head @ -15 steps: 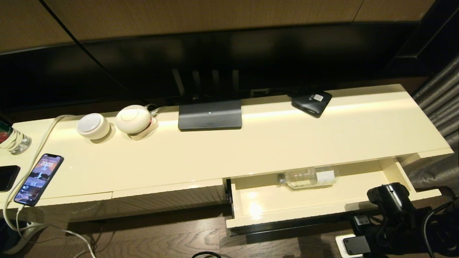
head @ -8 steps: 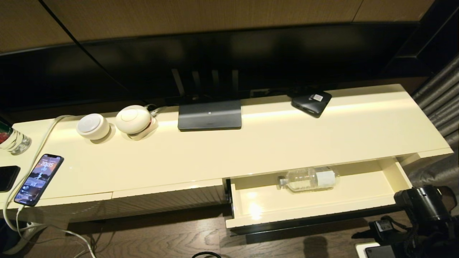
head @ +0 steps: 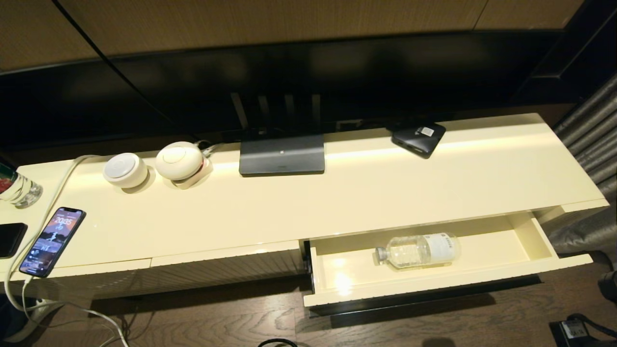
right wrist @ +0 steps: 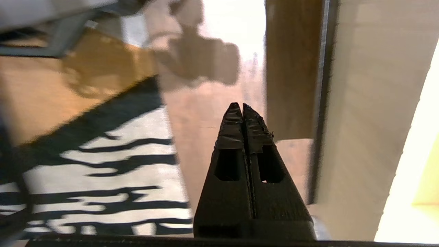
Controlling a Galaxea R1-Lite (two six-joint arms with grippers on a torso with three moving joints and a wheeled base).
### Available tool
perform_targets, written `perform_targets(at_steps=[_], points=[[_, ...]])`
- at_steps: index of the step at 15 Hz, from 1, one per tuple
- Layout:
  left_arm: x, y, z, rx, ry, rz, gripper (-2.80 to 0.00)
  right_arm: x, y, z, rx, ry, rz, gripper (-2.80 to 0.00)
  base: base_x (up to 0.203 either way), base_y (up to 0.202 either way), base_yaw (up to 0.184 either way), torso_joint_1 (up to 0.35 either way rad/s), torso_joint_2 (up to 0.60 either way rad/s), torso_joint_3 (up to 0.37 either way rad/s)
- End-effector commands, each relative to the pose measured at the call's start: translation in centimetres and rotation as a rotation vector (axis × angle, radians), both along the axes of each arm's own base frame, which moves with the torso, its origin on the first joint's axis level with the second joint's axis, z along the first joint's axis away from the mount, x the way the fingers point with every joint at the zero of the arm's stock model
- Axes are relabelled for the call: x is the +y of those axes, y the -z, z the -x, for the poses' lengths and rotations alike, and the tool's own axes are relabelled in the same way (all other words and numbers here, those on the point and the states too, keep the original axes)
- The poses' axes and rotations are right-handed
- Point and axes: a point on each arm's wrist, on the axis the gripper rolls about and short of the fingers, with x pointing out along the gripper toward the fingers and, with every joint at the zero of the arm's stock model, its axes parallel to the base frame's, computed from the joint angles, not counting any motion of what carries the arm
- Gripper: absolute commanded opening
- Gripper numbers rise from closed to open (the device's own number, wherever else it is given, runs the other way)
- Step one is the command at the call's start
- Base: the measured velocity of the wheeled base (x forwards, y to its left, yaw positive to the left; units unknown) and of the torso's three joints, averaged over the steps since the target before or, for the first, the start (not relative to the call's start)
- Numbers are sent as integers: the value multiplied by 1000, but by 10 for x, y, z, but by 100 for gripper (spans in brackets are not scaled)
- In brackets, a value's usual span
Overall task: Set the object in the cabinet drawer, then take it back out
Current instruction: Open the drawer
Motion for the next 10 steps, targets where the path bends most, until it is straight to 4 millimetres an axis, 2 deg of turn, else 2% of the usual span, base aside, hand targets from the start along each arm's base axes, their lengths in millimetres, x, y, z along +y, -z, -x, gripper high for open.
perform_targets(at_steps=[1,3,6,10], points=[[0,1,0,4,0,0,-280,-5,-24,13,-28,24,-22,-280,0,0,0,0,0,0],[0,1,0,4,0,0,-280,-6,-39,11,-39,32,-40,-280,0,0,0,0,0,0],[0,1,0,4,0,0,-280,-7,-64,-6,-31,111,-84,-280,0,0,0,0,0,0],[0,1,0,4,0,0,-280,2,-67,-31,58,205,-157,-280,0,0,0,0,0,0]])
